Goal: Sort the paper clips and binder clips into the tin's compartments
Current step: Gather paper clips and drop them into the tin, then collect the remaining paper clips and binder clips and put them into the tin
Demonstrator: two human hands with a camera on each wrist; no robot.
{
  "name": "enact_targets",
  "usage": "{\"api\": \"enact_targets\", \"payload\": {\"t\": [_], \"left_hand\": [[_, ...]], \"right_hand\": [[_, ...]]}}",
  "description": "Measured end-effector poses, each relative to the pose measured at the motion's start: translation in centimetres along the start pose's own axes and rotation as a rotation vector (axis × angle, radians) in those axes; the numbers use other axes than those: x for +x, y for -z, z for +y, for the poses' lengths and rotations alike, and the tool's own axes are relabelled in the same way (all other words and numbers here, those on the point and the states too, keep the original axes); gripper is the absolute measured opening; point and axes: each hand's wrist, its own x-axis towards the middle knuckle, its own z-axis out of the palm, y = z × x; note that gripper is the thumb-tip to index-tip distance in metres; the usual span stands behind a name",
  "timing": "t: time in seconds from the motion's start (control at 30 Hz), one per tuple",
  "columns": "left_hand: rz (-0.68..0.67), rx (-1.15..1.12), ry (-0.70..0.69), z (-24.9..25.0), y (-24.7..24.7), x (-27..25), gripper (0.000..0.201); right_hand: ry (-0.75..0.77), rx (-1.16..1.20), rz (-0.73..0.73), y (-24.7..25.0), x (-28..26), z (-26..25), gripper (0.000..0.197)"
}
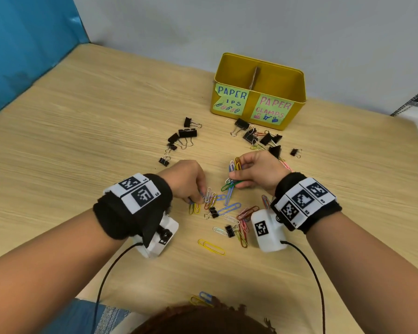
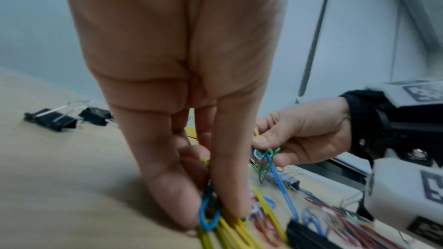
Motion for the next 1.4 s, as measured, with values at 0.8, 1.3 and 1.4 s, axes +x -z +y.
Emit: {"api": "enact_targets", "payload": {"t": [0.8,1.3,1.4], "left_hand": [[0.715,-0.272,-0.191,9.4,14.0,12.1,0.025],[0.165,0.446,-0.394,6.4,4.7,10.8,0.065],[0.013,0.657,-0.362,7.0,3.6,11.6,0.073]], "right_hand": [[0.287,0.122,0.383,5.4,9.4,-15.7,0.019],[0.183,-0.401,0.307,6.5,2.2,-7.6,0.018],[0.075,-0.839,0.383,6.3,2.5,-5.4,0.038]]}}
